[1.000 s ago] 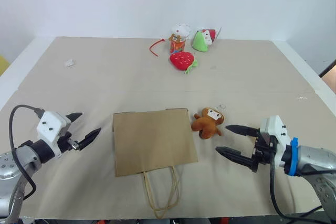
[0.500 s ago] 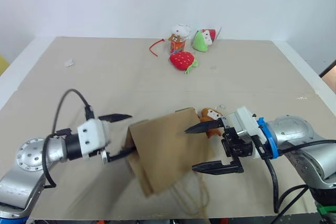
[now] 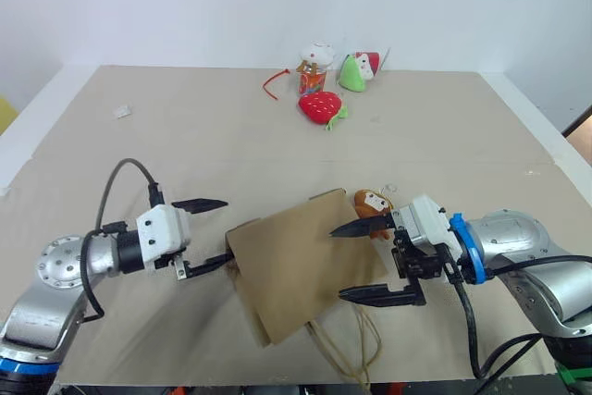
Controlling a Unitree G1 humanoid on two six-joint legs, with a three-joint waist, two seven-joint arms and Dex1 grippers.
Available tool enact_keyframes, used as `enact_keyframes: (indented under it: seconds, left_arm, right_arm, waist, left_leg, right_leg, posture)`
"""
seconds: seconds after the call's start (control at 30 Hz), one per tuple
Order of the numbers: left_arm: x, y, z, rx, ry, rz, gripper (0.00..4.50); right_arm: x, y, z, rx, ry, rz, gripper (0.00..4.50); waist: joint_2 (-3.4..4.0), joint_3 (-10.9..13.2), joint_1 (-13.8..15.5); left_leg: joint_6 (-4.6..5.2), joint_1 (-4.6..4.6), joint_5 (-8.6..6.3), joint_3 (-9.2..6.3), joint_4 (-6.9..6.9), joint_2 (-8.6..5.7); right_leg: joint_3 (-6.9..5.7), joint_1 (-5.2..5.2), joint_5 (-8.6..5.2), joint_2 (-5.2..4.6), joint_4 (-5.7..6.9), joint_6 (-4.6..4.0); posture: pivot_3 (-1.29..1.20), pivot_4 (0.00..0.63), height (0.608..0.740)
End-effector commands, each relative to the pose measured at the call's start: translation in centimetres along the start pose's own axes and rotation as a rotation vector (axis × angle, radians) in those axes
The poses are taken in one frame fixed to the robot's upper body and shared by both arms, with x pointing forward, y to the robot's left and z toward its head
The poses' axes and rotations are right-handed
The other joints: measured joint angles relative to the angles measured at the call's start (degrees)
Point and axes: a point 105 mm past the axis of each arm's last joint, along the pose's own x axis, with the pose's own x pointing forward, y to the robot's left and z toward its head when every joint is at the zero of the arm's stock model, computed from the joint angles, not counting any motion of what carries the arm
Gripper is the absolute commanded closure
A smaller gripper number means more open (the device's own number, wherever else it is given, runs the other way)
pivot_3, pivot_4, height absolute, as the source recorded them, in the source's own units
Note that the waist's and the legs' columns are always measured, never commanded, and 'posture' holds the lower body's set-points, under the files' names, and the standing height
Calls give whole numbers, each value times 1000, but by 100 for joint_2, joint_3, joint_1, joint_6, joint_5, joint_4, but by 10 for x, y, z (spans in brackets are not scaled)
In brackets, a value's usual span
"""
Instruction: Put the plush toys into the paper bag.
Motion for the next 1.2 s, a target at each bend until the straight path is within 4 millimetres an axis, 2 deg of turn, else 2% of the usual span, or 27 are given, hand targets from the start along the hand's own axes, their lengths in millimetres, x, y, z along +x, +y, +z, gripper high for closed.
enact_keyframes:
  seconds: [0.03,0.1,0.17,0.37,0.57,0.63,0.83,0.9,1.07,1.2]
  left_arm:
    - [6,-4,7,-88,-56,-34,221]
    - [10,-9,9,-141,-72,-64,762]
    - [11,-10,9,-183,-74,-74,1513]
    - [10,-10,5,-244,-59,-97,4398]
    - [10,6,6,-151,-47,-71,4455]
    - [5,22,4,-116,-32,-43,4455]
    - [-12,81,-5,-36,33,53,4455]
    - [-14,95,-10,-15,55,65,4455]
    - [-11,113,-21,27,85,44,4455]
    - [-6,122,-22,43,89,31,4455]
  right_arm:
    - [-3,0,10,-67,-3,-24,0]
    - [-4,0,10,-68,-2,-30,0]
    - [-4,-1,10,-74,-2,-39,0]
    - [-3,-4,17,-64,-50,-63,0]
    - [-2,-18,42,63,-215,-143,0]
    - [-2,-19,44,62,-219,-145,0]
    - [-2,-22,41,44,-199,-154,0]
    - [-2,-23,40,38,-193,-157,0]
    - [-2,-23,37,25,-183,-164,0]
    - [-2,-24,36,17,-175,-173,0]
  waist:
    - [0,0,-1]
    - [0,0,-1]
    - [0,0,-3]
    - [0,0,-3]
    - [0,0,-4]
    - [0,0,-2]
    - [1,0,-1]
    - [0,0,1]
    - [0,0,-8]
    - [0,0,0]
  left_leg:
    - [0,0,0,-1,2,4]
    - [0,1,0,-2,4,7]
    - [0,1,0,-2,9,10]
    - [0,1,0,-2,13,14]
    - [0,0,0,-1,23,17]
    - [0,-1,0,-2,25,18]
    - [0,-8,0,-3,27,20]
    - [0,-17,0,-6,32,18]
    - [0,-19,-3,1,36,21]
    - [0,-32,-5,-6,48,28]
  right_leg:
    - [-1,1,0,5,0,-1]
    - [0,1,0,9,2,-2]
    - [0,1,0,13,4,-3]
    - [1,1,0,29,5,-4]
    - [5,2,7,33,6,-10]
    - [4,4,8,32,6,-10]
    - [3,0,7,43,6,-10]
    - [1,-4,9,46,6,-8]
    - [6,-5,22,49,6,13]
    - [0,-10,25,56,8,16]
  posture:
    - [0,150,740]
    - [0,150,740]
    - [0,150,740]
    - [0,150,740]
    - [0,150,740]
    - [0,150,740]
    - [0,150,740]
    - [0,150,740]
    - [0,150,740]
    - [0,150,740]
